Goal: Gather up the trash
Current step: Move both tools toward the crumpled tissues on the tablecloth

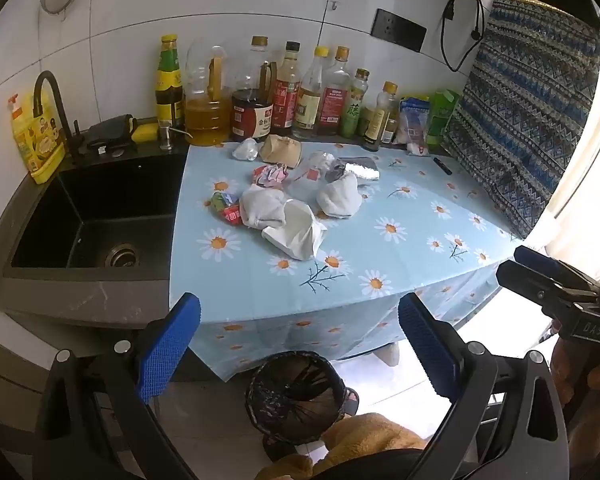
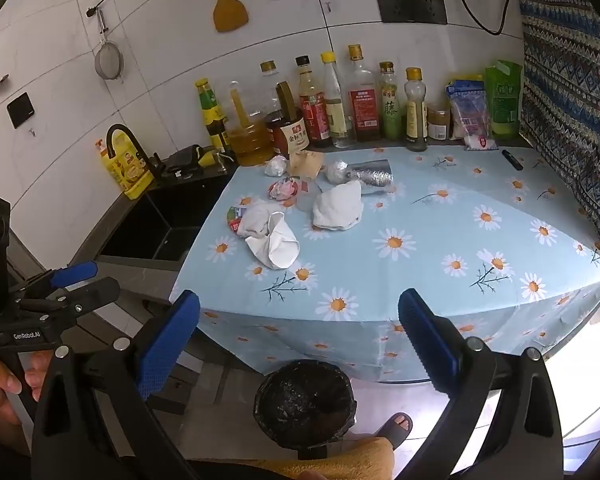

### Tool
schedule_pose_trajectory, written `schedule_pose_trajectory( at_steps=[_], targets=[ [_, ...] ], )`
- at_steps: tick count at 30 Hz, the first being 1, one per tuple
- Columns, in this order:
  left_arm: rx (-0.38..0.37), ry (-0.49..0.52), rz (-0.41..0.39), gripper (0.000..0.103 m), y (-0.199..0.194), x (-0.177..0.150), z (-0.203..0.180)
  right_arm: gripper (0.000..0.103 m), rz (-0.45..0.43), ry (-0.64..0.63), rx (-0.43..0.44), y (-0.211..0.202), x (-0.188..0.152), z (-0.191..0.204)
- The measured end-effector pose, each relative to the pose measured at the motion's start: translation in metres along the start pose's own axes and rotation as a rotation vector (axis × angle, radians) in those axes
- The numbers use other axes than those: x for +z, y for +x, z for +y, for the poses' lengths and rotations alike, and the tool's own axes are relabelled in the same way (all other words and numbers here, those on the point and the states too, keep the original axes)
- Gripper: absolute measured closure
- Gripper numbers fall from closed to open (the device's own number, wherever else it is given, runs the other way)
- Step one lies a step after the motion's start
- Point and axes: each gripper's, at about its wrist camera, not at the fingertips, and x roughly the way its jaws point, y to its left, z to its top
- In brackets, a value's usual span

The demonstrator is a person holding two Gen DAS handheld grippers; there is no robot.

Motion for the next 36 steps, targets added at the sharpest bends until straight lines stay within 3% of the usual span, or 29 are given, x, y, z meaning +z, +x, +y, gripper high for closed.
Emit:
schedule_pose_trajectory(
  at_steps=[15, 23, 24, 31, 36],
  targets=[
    [-0.004, 0.002, 0.015, 0.007, 0.007, 0.004, 0.002, 0.005, -0.022, 0.007, -0.018, -0.004, 0.009, -0.005],
    [0.0, 0.014, 0.0, 0.007, 0.002, 0.006, 0.003, 0.005, 0.044, 0.067, 0.012, 0.004, 0.01, -0.002],
    [-0.001, 0.011, 0.001, 0.007, 0.002, 0.005, 0.004, 0.005, 0.084, 0.115, 0.044, 0.006, 0.009, -0.005],
    [0.005, 0.006, -0.001, 0.007, 0.0, 0.002, 0.011, 0.005, -0.001, 0.024, -0.006, 0.001, 0.011, 0.006],
    [0.0, 0.013, -0.011, 0.007, -0.003, 0.001, 0.012, 0.005, 0.023, 0.017, -0.013, 0.002, 0.009, 0.012]
  ],
)
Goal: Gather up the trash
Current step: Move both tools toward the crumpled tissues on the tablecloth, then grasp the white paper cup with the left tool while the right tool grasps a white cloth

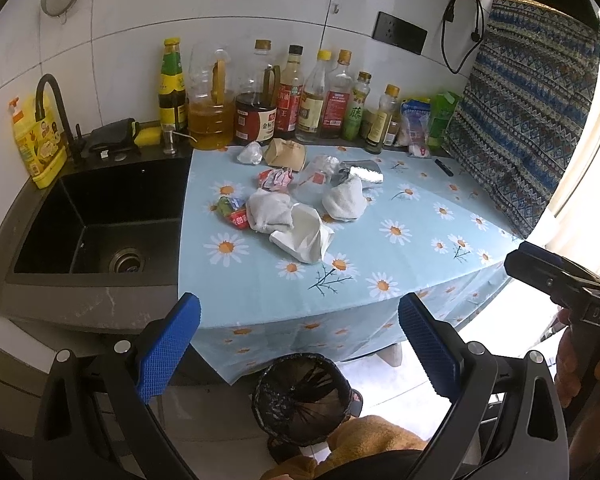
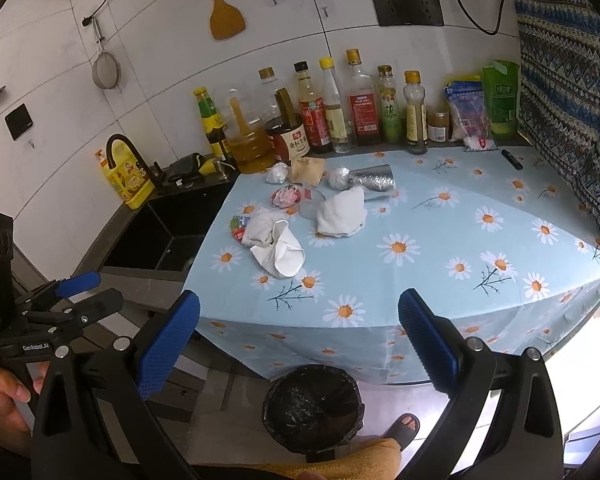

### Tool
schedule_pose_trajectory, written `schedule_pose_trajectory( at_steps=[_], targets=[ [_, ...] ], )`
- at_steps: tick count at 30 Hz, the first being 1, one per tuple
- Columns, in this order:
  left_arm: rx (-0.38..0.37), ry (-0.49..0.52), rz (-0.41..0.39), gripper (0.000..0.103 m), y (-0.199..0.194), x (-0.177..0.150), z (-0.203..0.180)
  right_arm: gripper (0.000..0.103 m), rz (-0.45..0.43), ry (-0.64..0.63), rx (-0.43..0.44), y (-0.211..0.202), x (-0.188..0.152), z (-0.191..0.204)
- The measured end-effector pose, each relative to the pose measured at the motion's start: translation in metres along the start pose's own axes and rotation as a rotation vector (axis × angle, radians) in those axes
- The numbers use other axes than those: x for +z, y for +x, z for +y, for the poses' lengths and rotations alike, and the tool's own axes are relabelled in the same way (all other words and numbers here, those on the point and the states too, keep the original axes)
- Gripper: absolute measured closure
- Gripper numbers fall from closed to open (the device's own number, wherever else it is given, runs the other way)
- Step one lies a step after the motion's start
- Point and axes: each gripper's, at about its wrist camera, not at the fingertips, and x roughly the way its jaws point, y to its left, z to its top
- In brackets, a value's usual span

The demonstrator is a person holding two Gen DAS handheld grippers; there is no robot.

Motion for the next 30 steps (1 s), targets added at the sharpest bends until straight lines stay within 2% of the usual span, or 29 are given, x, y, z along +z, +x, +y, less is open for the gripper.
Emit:
schedule_pose_trajectory(
  at_steps=[8, 17, 23, 27, 30],
  targets=[
    [0.009, 0.011, 0.008, 0.007, 0.004, 0.001, 0.004, 0.005, -0.004, -0.001, -0.001, 0.004, 0.0, -0.001],
    [0.035, -0.023, 0.041, 0.007, 0.022, 0.012, 0.01, 0.005, 0.038, -0.007, 0.038, 0.036, 0.016, -0.013],
    [0.04, -0.094, 0.093, 0.007, 0.059, 0.03, 0.014, 0.005, 0.059, -0.05, 0.076, 0.077, 0.044, -0.031],
    [0.042, -0.105, 0.121, 0.007, 0.087, 0.047, 0.012, 0.005, 0.111, -0.044, 0.087, 0.115, 0.065, -0.052],
    [0.019, -0.154, 0.16, 0.007, 0.112, 0.056, 0.014, 0.005, 0.152, -0.035, 0.116, 0.142, 0.078, -0.066]
  ],
)
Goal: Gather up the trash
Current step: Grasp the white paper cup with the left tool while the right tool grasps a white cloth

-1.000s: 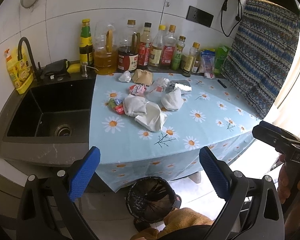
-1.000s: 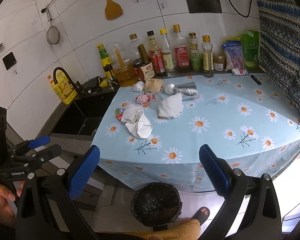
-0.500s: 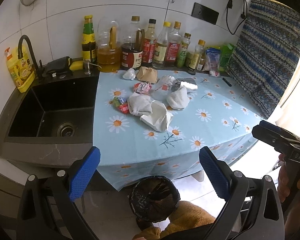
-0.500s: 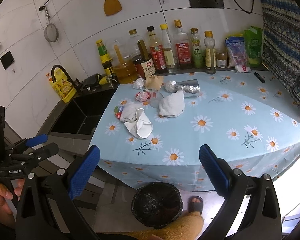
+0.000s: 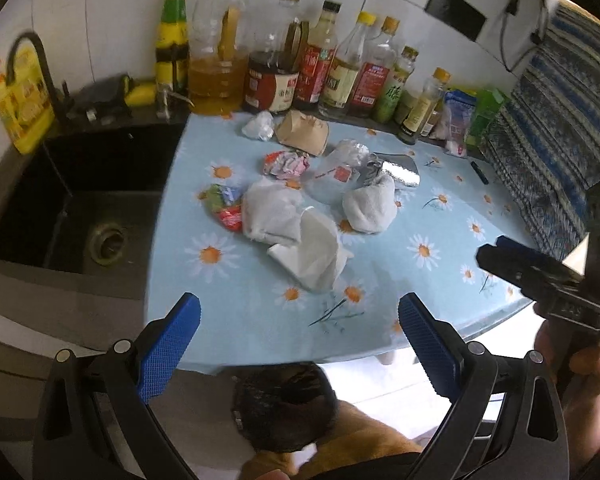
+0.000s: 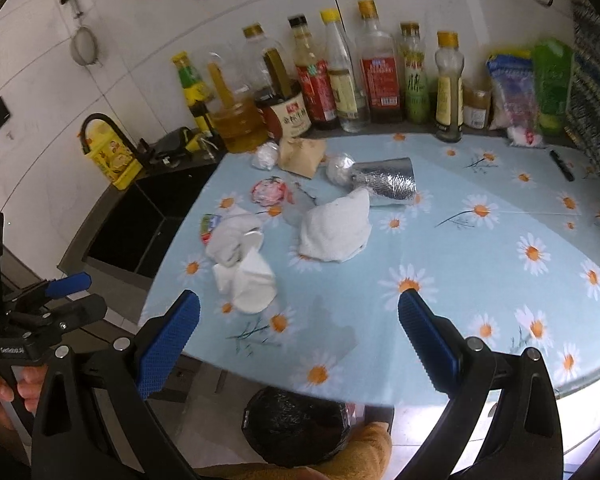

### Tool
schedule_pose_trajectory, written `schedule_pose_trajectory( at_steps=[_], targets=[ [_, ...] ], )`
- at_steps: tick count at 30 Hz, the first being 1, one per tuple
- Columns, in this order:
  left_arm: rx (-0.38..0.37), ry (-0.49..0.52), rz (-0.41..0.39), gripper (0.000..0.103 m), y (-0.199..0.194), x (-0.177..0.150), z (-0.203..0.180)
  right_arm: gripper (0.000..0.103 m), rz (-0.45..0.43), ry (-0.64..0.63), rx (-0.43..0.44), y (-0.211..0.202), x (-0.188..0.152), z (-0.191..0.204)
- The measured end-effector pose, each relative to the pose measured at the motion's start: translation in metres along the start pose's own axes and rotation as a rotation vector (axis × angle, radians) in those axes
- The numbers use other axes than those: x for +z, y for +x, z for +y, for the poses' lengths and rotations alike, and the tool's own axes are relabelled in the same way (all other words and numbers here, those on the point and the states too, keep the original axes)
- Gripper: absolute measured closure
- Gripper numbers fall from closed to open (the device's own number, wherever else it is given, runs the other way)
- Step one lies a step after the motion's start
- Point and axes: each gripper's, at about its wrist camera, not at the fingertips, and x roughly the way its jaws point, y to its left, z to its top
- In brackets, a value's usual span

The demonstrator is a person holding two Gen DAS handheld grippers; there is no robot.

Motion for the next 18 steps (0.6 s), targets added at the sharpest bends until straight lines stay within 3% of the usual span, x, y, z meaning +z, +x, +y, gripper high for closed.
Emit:
schedule_pose_trajectory(
  at_steps=[11, 18],
  targets=[
    [-0.001, -0.168, 0.138, 0.007, 0.08, 0.014, 0.011, 0.005, 0.127, -0.103, 0.085, 0.08, 0.048, -0.029],
    [-0.026, -0.243, 0.145, 0.007, 0.114, 0.021, 0.003, 0.018, 0.187, -0.139, 0.108, 0.13, 0.061, -0.042]
  ],
)
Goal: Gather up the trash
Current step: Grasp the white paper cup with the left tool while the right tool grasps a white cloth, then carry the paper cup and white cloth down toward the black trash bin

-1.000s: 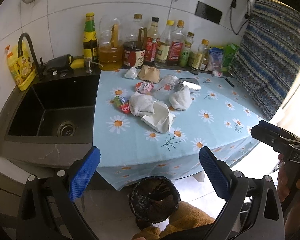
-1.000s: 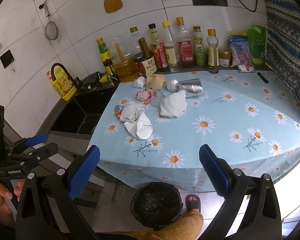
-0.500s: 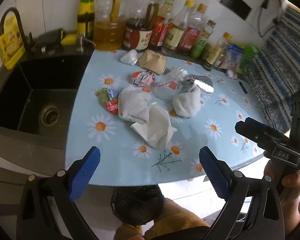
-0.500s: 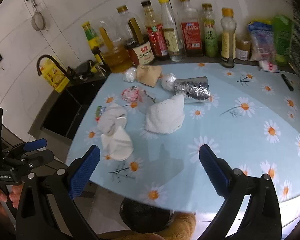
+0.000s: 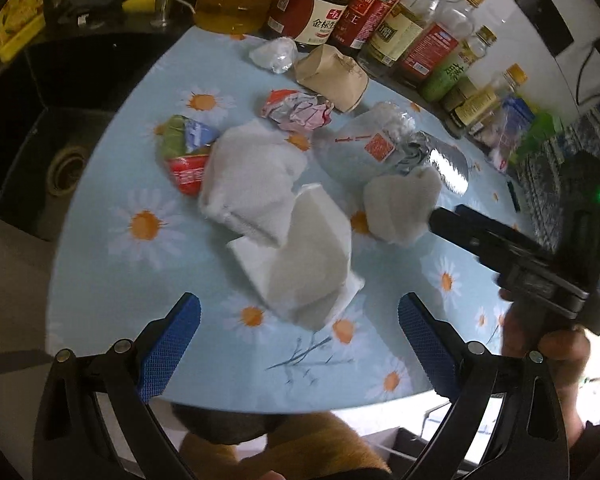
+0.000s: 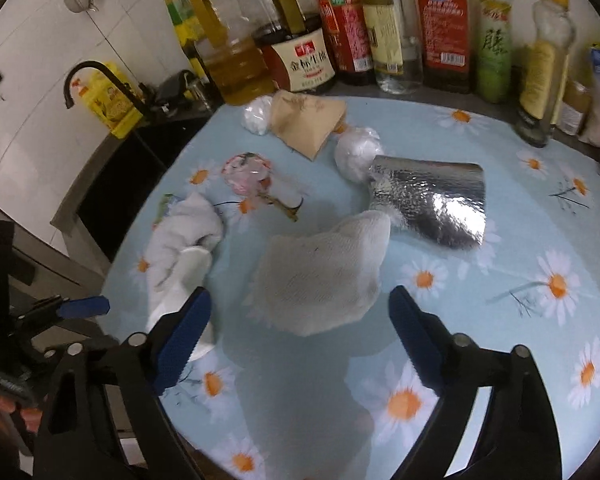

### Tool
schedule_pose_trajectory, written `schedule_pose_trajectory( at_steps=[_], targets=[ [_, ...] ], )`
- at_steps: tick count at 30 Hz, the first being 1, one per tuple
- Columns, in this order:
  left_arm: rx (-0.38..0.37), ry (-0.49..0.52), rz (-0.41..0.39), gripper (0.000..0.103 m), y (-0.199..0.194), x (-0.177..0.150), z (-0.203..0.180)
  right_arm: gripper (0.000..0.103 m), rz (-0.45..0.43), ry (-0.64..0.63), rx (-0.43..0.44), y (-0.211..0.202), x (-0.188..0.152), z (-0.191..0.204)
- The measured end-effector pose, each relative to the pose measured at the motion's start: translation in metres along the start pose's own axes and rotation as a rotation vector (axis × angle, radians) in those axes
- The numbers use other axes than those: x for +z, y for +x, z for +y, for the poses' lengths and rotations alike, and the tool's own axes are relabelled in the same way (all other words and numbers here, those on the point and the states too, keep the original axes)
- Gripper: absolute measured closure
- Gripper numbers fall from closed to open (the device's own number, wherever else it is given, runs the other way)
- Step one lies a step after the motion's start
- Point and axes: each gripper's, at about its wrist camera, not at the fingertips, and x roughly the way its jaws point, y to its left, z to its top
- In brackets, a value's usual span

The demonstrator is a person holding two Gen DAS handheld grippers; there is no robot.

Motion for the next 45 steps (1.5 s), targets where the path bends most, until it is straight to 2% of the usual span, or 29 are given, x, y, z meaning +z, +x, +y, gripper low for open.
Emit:
schedule_pose_trajectory(
  at_steps=[3, 6, 8, 12, 16, 20, 24, 26, 31, 32, 33, 35, 40, 45],
  targets=[
    [0.016, -0.022, 0.006, 0.007, 0.011, 0.004, -0.004, 0.022, 0.012, 0.004, 0.012, 0.013, 0.007, -0.008],
    [0.014, -0.054, 0.031, 0.007, 0.021, 0.004, -0.004, 0.038, 0.033, -0.012, 0.027, 0.024, 0.011, -0.015],
    [0.023, -0.071, 0.043, 0.007, 0.027, 0.004, -0.003, 0.043, 0.033, -0.029, 0.033, 0.027, 0.012, -0.016],
    [0.095, -0.073, 0.027, 0.007, 0.03, 0.004, -0.006, 0.062, 0.033, -0.045, 0.063, 0.028, 0.012, -0.021],
    [0.077, -0.121, 0.05, 0.007, 0.038, 0.004, -0.006, 0.07, 0.024, -0.068, 0.083, 0.022, 0.011, -0.021],
    [0.069, -0.148, 0.054, 0.007, 0.043, 0.006, -0.009, 0.073, 0.011, -0.091, 0.109, 0.008, 0.008, -0.021],
    [0.109, -0.157, 0.042, 0.007, 0.046, 0.009, -0.013, 0.073, -0.012, -0.068, 0.19, -0.015, 0.005, -0.03],
    [0.117, -0.169, 0.047, 0.007, 0.049, 0.012, -0.015, 0.073, -0.032, -0.082, 0.193, -0.027, 0.003, -0.034],
    [0.126, -0.242, 0.029, 0.008, 0.053, 0.012, -0.011, 0.073, -0.064, -0.112, 0.236, -0.043, 0.003, -0.043],
    [0.129, -0.257, 0.032, 0.011, 0.055, 0.012, -0.011, 0.073, -0.071, -0.115, 0.24, -0.045, 0.003, -0.045],
    [0.134, -0.265, 0.038, 0.023, 0.057, 0.012, -0.01, 0.073, -0.075, -0.111, 0.247, -0.046, 0.003, -0.047],
    [0.142, -0.275, 0.047, 0.033, 0.057, 0.011, -0.01, 0.073, -0.075, -0.099, 0.265, -0.045, 0.003, -0.05],
    [0.175, -0.249, 0.042, 0.036, 0.054, 0.006, -0.016, 0.073, -0.081, -0.091, 0.295, -0.042, -0.001, -0.05],
    [0.168, -0.249, 0.013, 0.036, 0.042, -0.002, -0.019, 0.073, -0.079, -0.099, 0.306, -0.045, -0.007, -0.044]
  ],
)
